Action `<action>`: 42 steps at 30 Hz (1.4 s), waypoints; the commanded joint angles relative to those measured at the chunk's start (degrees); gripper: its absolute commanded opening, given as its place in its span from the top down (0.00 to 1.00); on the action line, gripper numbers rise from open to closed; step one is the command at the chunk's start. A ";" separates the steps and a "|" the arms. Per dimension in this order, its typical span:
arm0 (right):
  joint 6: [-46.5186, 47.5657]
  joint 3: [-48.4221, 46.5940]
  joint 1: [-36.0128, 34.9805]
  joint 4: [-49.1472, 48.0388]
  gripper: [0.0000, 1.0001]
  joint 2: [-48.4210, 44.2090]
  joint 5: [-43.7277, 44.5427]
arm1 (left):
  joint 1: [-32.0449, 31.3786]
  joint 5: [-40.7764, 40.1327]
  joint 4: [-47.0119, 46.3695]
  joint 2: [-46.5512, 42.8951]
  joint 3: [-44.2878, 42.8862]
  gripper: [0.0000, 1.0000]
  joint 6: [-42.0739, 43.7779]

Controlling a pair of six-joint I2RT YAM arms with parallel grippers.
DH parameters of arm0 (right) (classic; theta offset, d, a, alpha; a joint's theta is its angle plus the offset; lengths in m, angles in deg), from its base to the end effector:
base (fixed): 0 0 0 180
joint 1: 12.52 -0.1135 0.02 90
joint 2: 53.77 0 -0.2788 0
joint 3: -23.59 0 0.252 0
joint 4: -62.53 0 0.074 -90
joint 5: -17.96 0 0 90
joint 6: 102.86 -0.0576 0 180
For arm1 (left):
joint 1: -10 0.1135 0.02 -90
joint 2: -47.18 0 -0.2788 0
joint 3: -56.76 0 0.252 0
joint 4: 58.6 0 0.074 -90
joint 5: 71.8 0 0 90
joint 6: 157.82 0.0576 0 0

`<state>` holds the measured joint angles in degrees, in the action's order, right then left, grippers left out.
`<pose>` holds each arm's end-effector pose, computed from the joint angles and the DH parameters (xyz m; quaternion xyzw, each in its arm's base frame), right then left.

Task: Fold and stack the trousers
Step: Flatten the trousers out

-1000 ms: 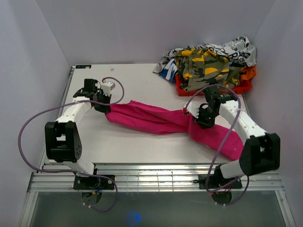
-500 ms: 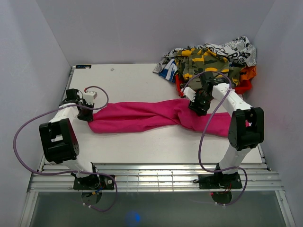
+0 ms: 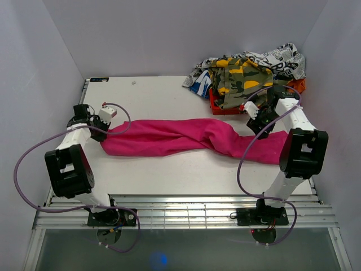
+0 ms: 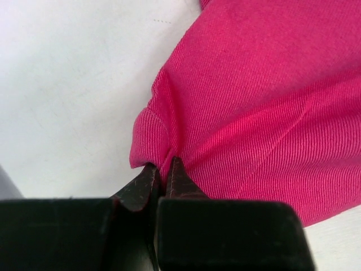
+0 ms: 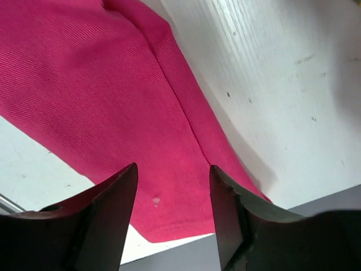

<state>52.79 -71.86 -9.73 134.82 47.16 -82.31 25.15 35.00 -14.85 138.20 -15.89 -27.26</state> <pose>0.3515 -0.0068 0.2355 -0.5245 0.8400 0.0139 0.1378 0.3176 0.0687 0.1987 0.2455 0.9289 -0.0140 0.2770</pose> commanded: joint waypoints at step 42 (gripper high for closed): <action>13.63 -2.26 10.13 -3.51 0.92 3.67 3.41 | 10.15 20.39 26.20 25.78 -31.75 0.37 11.66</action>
<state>57.79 -71.11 -0.16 128.81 53.43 -79.11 35.27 56.73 11.29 165.00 -48.50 -17.62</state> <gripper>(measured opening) 0.083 0.639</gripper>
